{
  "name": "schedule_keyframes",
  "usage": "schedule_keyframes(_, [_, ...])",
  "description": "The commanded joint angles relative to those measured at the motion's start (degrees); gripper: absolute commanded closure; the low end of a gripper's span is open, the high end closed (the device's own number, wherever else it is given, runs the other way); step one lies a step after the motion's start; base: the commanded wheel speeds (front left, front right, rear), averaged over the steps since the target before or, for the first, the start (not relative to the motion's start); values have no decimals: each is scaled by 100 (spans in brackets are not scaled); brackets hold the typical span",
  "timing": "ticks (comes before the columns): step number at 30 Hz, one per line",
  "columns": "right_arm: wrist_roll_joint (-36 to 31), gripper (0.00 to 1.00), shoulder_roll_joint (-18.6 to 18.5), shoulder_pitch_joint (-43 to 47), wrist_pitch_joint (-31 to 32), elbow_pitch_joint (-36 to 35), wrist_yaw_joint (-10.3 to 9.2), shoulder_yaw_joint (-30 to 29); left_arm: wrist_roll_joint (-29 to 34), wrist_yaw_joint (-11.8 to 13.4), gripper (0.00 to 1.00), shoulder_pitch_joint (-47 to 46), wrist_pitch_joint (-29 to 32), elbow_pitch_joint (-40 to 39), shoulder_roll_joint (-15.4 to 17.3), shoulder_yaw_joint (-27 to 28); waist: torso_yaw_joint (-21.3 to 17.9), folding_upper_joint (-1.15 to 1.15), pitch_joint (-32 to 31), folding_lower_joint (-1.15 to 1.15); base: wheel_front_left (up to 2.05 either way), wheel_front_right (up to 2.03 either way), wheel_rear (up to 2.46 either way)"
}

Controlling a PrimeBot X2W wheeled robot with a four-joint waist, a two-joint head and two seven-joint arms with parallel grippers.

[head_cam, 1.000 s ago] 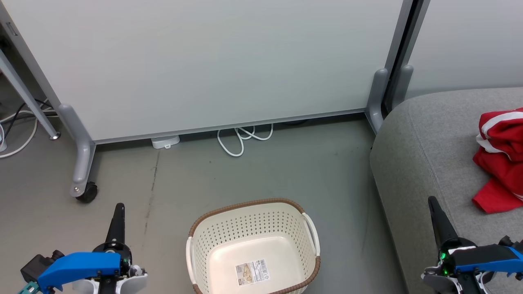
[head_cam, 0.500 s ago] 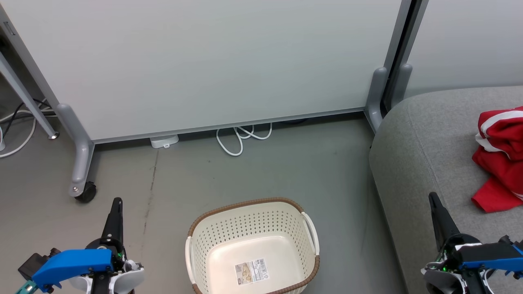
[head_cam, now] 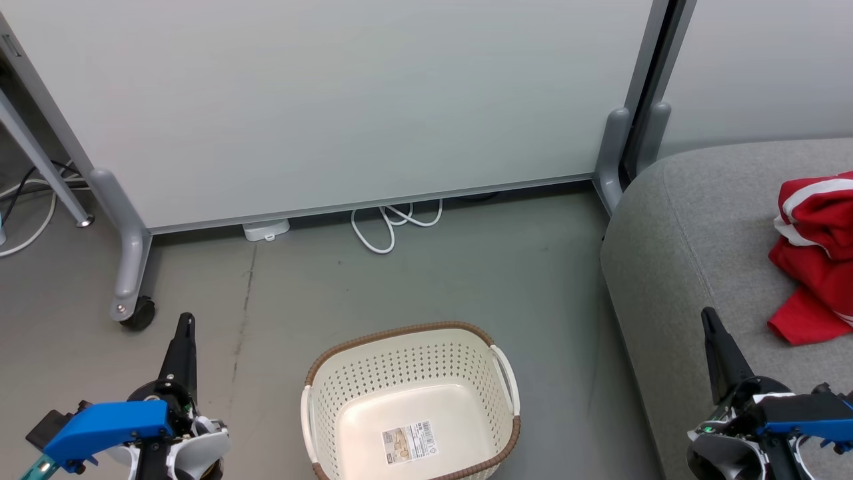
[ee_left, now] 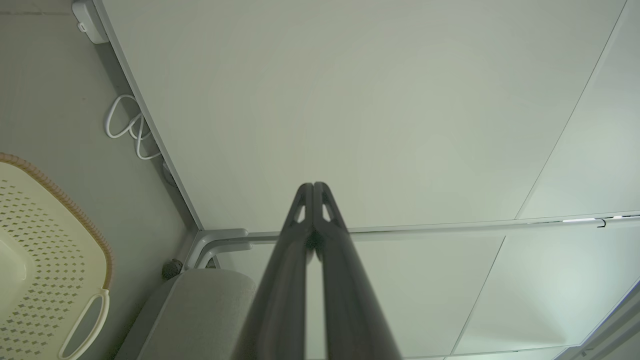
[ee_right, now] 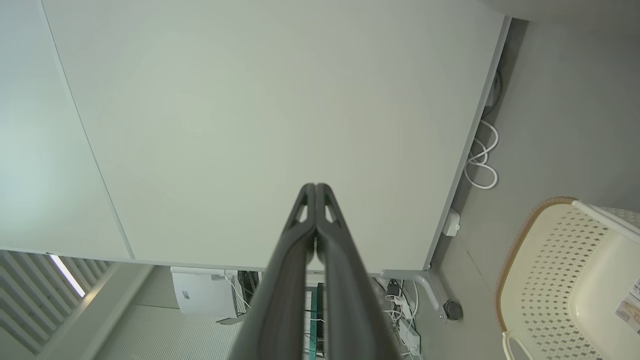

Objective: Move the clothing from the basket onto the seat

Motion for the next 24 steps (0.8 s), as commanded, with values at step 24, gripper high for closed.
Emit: schedule_keyframes(24, [239,100,5,-79,60,-24,2,-17,-200,-18,100,-77,75,-57,-3,38,-6,0,6,0,0,0,0])
